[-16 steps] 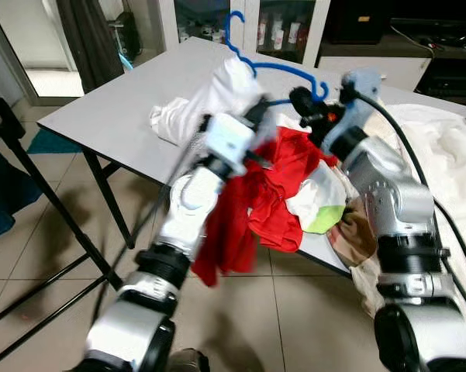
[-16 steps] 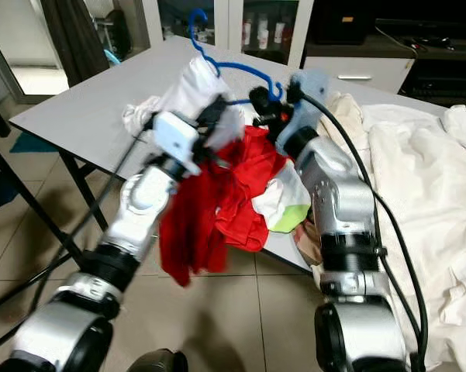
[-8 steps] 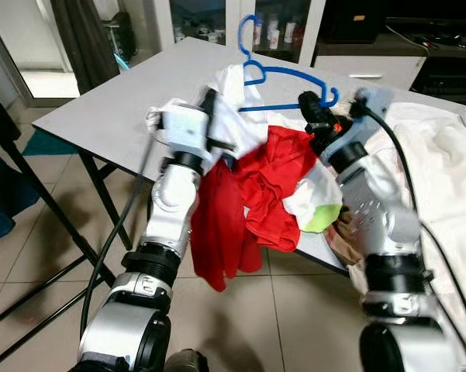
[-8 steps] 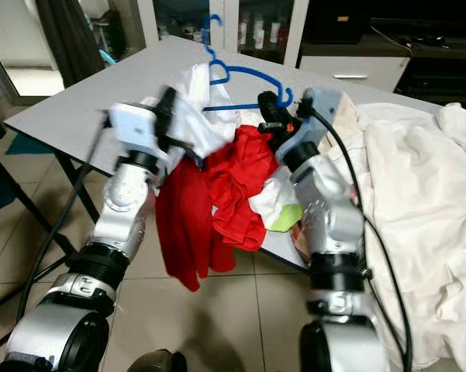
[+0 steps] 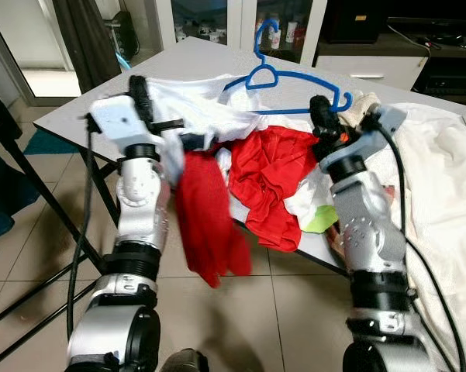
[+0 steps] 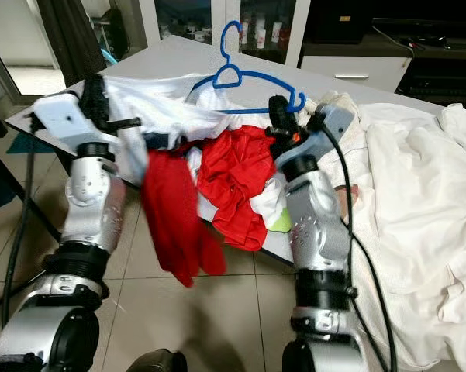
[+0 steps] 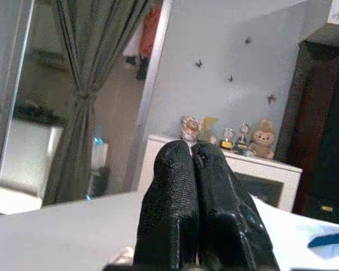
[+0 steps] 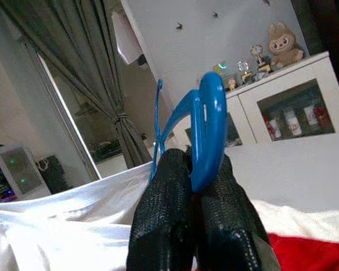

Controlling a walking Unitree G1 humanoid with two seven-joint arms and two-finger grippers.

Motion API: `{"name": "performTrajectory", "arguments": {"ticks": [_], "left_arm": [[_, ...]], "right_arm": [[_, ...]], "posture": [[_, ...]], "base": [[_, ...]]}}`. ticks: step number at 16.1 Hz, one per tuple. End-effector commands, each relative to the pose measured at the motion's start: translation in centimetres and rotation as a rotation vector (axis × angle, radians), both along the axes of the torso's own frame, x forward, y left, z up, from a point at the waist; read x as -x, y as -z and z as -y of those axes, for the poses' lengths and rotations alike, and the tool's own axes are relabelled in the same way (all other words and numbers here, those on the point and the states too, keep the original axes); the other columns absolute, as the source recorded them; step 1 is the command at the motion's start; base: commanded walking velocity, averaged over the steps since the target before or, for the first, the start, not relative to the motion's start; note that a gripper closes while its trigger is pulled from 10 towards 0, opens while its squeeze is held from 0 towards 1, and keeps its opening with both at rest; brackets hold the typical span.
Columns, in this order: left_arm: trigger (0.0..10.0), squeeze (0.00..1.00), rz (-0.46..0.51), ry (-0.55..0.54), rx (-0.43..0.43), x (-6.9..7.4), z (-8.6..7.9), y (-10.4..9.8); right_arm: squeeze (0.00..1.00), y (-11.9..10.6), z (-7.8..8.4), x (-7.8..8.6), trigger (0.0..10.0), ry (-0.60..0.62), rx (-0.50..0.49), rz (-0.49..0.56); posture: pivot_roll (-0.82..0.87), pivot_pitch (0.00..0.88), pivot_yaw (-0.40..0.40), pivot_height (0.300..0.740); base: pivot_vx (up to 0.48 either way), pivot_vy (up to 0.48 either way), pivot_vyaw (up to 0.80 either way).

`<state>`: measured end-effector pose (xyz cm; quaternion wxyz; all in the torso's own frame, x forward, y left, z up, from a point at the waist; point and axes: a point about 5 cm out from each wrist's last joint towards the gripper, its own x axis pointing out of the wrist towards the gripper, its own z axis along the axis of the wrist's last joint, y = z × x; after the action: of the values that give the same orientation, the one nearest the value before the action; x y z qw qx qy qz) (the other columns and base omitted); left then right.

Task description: Hang hanger

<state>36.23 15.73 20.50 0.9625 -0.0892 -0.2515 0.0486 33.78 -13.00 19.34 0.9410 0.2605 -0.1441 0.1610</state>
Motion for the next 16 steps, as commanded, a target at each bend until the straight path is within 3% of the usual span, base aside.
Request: {"name": "performTrajectory", "arguments": {"ticks": [1,3,7,9,10,12,13,14,16], "left_arm": [[10.0,0.00,-0.006,0.089,0.002,-0.5,0.5,-0.6],[10.0,0.00,-0.025,0.214,-0.045,-0.3,1.8,0.0],[10.0,0.00,0.006,0.322,-0.128,0.5,4.1,0.1],[10.0,0.00,0.033,0.434,-0.168,1.1,5.6,0.1],[10.0,0.00,0.079,0.559,-0.234,2.1,7.2,-0.1],[10.0,0.00,0.113,0.631,-0.278,2.9,8.1,-0.2],[10.0,0.00,0.155,0.717,-0.320,3.8,9.0,-0.3],[10.0,1.00,0.176,0.753,-0.344,4.2,9.3,-0.3],[10.0,1.00,0.181,0.770,-0.362,4.4,9.3,-0.3]], "right_arm": [[0.00,-0.6,0.4,0.2,10.0,0.018,-0.013,0.038],[0.00,-0.6,0.6,0.2,10.0,0.045,-0.020,0.043],[0.00,-0.8,0.9,0.2,10.0,0.122,-0.012,0.052],[0.00,-0.8,0.8,0.2,10.0,0.146,-0.012,0.048],[0.00,-0.7,0.6,0.1,10.0,0.156,-0.007,0.044],[0.00,-0.6,0.4,0.1,10.0,0.160,-0.005,0.041],[0.00,-0.5,0.2,0.1,10.0,0.162,-0.005,0.036],[0.00,-0.4,0.1,0.1,10.0,0.163,-0.007,0.032],[0.00,-0.3,0.0,0.1,10.0,0.163,-0.008,0.030]], "posture": [[0.12,0.000,0.030,0.740],[0.12,0.000,0.032,0.740],[0.12,0.000,0.032,0.740],[0.12,0.000,0.032,0.740],[0.12,0.000,0.032,0.740],[0.12,0.000,0.032,0.740],[0.12,0.000,0.032,0.740],[0.12,0.000,0.032,0.740],[0.12,0.000,0.034,0.740]], "base": [[0.000,0.000,0.00],[0.000,0.000,0.00],[0.000,0.000,0.00],[0.000,0.000,0.00],[0.000,0.000,0.00],[0.000,0.000,0.00],[0.000,0.000,0.00],[0.000,0.000,0.00],[0.000,0.000,0.00]]}}
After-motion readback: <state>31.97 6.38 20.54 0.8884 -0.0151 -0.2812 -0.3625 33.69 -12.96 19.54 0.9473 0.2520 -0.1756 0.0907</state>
